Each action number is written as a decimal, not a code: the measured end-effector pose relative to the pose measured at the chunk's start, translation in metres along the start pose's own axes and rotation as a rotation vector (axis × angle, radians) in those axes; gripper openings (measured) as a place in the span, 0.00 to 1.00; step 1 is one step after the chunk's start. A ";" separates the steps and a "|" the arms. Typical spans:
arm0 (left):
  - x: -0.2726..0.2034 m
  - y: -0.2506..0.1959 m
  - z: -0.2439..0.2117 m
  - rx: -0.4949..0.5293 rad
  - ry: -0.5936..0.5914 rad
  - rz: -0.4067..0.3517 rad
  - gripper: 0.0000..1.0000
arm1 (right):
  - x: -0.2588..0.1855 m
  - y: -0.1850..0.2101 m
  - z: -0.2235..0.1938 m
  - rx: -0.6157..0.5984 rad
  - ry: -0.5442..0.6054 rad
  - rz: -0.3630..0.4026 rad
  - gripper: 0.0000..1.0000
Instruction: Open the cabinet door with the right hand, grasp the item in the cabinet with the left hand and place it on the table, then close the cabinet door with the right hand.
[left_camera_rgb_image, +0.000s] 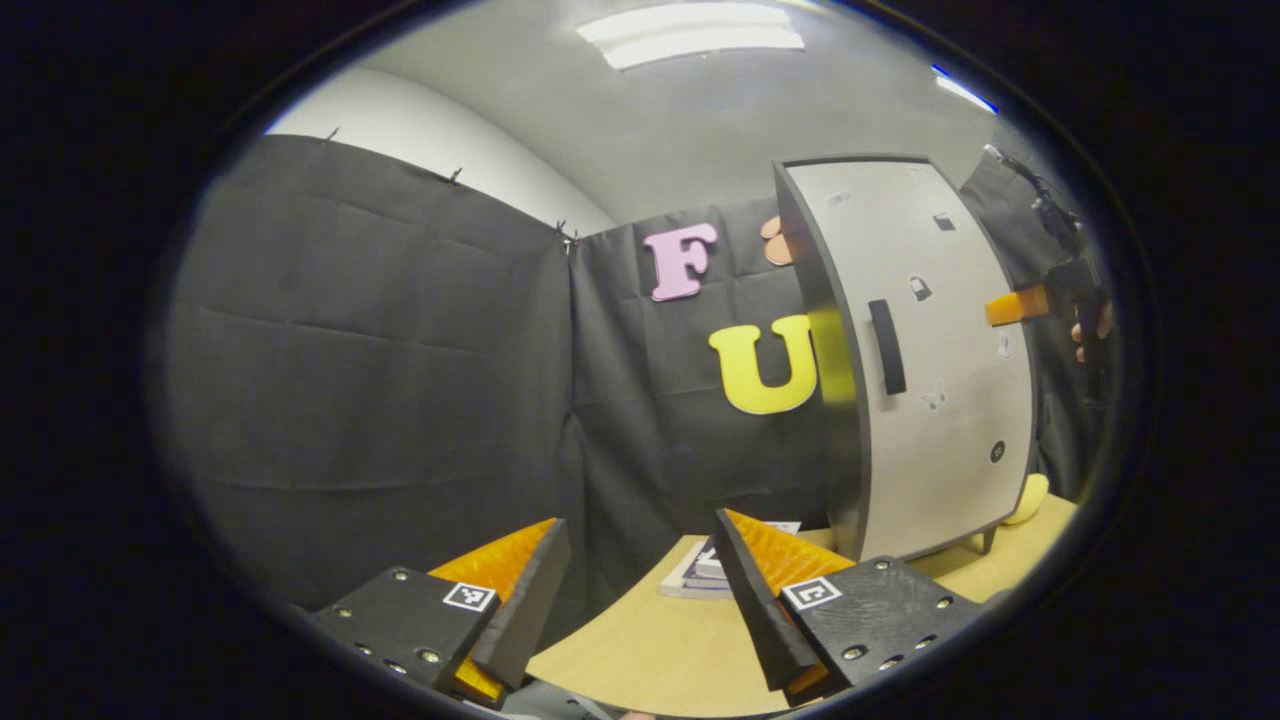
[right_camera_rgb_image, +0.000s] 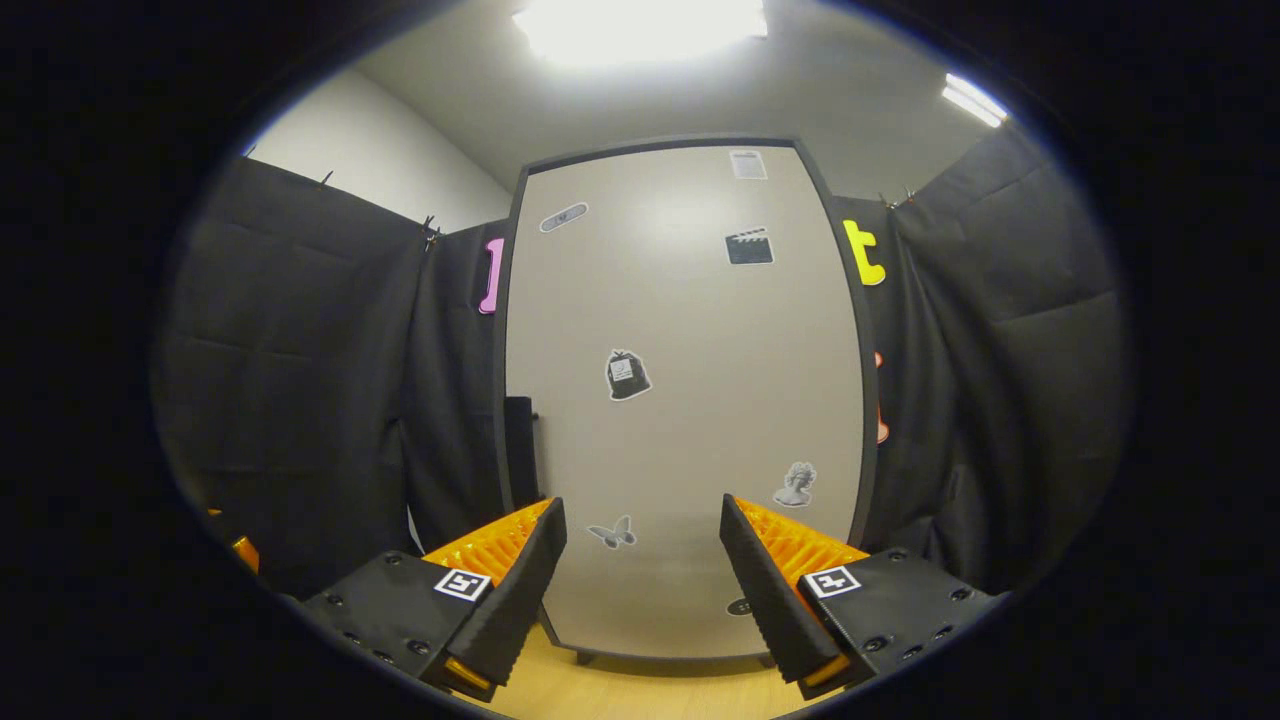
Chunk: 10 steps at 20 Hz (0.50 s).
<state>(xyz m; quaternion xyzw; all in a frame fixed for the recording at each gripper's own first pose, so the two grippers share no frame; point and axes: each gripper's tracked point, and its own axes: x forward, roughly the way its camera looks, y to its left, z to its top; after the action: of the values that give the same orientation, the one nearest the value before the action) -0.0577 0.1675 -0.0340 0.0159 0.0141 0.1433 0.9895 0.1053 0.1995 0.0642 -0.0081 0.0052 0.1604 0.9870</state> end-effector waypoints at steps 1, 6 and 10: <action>-0.002 0.007 -0.002 0.001 0.004 0.013 0.88 | 0.006 0.005 0.001 -0.001 0.002 0.007 0.93; -0.003 0.039 -0.011 0.013 0.023 0.065 0.88 | 0.036 0.030 0.001 0.013 0.019 0.032 0.93; -0.006 0.062 -0.018 0.020 0.037 0.097 0.88 | 0.057 0.050 -0.001 -0.002 0.029 0.048 0.93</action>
<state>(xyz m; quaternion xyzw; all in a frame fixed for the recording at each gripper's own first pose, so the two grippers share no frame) -0.0815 0.2253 -0.0496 0.0239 0.0330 0.1912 0.9807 0.1429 0.2652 0.0618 -0.0110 0.0195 0.1838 0.9827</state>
